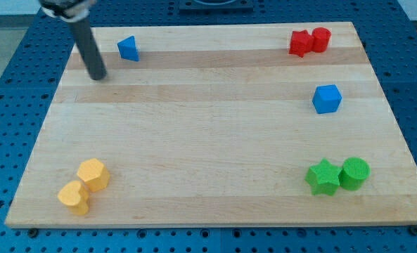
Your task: Push the blue triangle slightly down
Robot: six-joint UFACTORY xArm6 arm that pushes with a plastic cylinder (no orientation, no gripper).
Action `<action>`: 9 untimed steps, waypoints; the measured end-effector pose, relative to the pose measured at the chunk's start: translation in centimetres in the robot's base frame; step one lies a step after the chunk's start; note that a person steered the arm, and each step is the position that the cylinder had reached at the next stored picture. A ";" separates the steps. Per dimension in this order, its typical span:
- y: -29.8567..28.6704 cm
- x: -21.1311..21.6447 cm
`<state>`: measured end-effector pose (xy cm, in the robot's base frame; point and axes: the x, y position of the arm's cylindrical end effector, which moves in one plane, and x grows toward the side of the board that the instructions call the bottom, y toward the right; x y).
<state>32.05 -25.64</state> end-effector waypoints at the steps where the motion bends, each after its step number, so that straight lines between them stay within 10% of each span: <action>1: -1.9 -5.6; 9: 9.6 -5.9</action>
<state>26.18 -16.01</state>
